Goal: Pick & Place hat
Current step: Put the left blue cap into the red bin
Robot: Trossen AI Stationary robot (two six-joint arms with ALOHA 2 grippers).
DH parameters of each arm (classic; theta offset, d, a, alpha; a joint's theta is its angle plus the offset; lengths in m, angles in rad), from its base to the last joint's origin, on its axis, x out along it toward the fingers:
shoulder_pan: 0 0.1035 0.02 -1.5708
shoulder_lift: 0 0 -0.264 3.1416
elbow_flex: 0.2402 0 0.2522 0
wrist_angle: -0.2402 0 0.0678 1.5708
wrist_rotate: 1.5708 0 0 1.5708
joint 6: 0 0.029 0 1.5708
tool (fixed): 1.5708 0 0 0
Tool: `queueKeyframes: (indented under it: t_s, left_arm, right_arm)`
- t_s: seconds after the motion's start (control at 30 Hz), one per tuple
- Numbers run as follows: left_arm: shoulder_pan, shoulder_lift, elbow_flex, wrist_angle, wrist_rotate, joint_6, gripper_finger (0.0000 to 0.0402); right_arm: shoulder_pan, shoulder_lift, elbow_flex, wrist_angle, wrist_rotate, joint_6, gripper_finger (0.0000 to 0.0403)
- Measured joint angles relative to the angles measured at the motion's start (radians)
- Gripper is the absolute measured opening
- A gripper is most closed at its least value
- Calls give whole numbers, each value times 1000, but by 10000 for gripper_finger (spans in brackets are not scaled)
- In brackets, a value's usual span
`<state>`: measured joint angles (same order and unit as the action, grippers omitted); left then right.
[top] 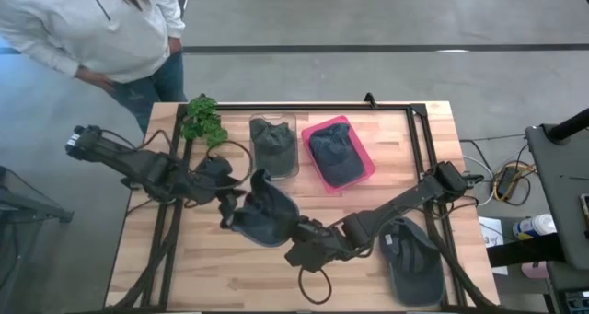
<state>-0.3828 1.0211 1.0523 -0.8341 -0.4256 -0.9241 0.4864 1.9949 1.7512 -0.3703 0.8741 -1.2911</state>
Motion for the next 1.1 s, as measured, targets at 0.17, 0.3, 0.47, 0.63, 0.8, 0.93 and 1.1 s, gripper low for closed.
queueKeyframes:
  t_s: [0.17, 0.3, 0.47, 0.63, 0.8, 0.93, 1.1]
  left_arm:
    - [9, -22, -12, -102, -84, 15, 165]
    - [22, -16, -46, -97, -87, 34, 165]
    - [42, 13, -97, 55, -34, 57, 165]
    - [51, 52, -110, 247, -4, 124, 165]
    - [63, 113, -92, 326, 38, 139, 165]
    - [64, 150, -51, 318, 45, 142, 165]
    - [63, 152, 40, 216, 44, 165, 165]
  right_arm:
    - [21, 0, 1, 11, 0, -3, 13]
    - [29, 0, 1, 12, -2, -19, 13]
    - [25, 0, 1, 20, -11, -44, 13]
    - [19, 14, 1, 68, -19, -48, 13]
    - [5, 17, 1, 84, -74, -48, 13]
    - [-12, 17, 1, 102, -70, -47, 13]
    - [-27, 17, 1, 103, -25, -45, 13]
